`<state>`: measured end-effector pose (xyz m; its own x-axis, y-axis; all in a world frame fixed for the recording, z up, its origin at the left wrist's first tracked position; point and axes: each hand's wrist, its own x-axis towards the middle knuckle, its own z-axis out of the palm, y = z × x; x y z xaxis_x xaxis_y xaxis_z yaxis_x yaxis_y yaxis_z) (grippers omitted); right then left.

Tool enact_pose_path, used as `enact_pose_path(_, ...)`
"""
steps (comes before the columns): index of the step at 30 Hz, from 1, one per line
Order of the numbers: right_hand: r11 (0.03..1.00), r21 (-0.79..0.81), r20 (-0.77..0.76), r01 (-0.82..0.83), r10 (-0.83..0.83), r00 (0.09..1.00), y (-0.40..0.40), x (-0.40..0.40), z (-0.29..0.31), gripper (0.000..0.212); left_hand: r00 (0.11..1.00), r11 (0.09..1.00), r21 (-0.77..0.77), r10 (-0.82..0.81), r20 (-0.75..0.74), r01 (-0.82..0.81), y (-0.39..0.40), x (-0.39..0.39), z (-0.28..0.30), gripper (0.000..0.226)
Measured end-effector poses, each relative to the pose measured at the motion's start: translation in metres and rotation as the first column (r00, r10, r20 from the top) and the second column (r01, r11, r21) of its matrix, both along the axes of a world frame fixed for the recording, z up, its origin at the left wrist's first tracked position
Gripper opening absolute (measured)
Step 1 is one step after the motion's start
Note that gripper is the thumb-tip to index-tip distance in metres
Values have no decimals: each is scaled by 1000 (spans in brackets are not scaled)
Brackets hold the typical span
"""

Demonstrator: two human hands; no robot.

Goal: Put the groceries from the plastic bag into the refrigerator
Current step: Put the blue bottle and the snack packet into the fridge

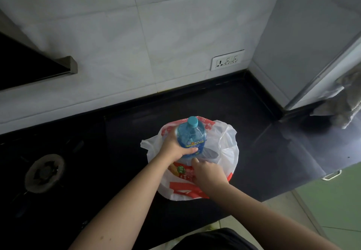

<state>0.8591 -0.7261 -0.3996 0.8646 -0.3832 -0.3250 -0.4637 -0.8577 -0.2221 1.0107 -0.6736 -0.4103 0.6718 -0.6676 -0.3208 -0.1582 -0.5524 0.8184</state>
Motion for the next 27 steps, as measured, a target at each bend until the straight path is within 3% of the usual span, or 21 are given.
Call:
enact_pose_path(5, 999, -46, 28, -13, 14, 1000, -3, -9, 18, 30, 999, 999, -22, -30, 40, 31, 3, 3, 1, 87)
enact_pose_path(12, 987, -150, 15, 57, -56, 998, -12, -23, 41, 23, 970, 979, -157, -90, 227, 128, 16, -6, 26, 79)
enact_pose_path(18, 982, -110, 80, 152, -143, 986, -13, -21, 48, 17, 984, 946, -315, -15, 178, 71, 22, -5, 69, 83)
enact_pose_path(27, 960, 32, 270, 280, -278, 922, -9, -19, 69, 9, 1000, 818, -575, 26, 16, -12, 60, 15, 135, 61)
